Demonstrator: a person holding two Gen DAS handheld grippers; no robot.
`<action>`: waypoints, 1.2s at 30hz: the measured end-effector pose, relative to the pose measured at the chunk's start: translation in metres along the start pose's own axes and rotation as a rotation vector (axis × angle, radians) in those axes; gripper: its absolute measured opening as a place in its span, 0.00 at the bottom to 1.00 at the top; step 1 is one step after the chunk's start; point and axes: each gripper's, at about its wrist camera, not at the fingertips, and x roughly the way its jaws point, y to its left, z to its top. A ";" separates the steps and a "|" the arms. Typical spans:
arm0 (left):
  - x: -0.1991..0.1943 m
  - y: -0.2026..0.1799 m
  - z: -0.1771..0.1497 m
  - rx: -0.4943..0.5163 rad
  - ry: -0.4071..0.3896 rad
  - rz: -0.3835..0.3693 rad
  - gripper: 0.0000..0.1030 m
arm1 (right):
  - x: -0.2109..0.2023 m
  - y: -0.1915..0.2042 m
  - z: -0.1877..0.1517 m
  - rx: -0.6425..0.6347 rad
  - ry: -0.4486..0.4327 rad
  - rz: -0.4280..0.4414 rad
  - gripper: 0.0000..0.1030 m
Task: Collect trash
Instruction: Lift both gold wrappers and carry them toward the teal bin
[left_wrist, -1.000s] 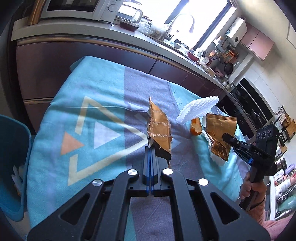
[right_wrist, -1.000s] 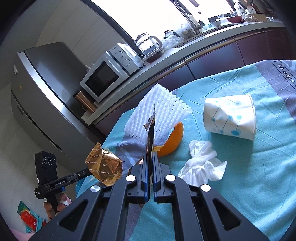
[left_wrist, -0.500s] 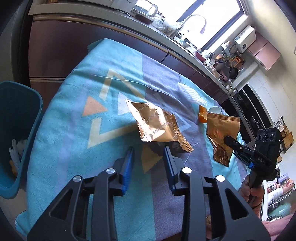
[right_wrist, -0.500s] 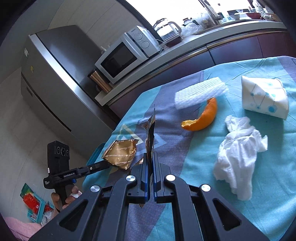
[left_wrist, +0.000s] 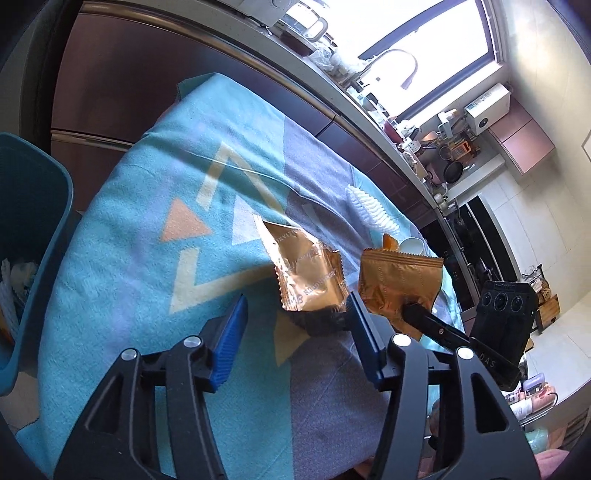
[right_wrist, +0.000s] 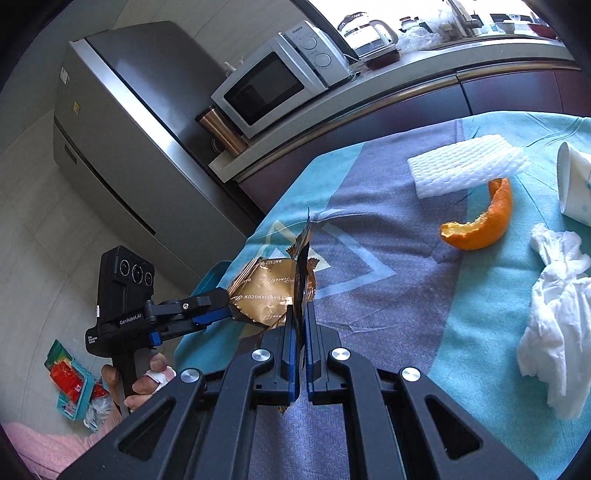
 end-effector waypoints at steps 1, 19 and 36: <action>0.003 0.000 0.002 -0.004 0.004 -0.006 0.51 | 0.002 0.001 0.000 -0.005 0.005 0.000 0.04; 0.004 -0.007 0.007 -0.001 -0.015 0.002 0.05 | 0.006 0.009 0.002 -0.027 0.012 0.011 0.04; -0.070 -0.010 0.004 0.068 -0.148 0.108 0.05 | 0.019 0.048 0.013 -0.107 0.015 0.069 0.04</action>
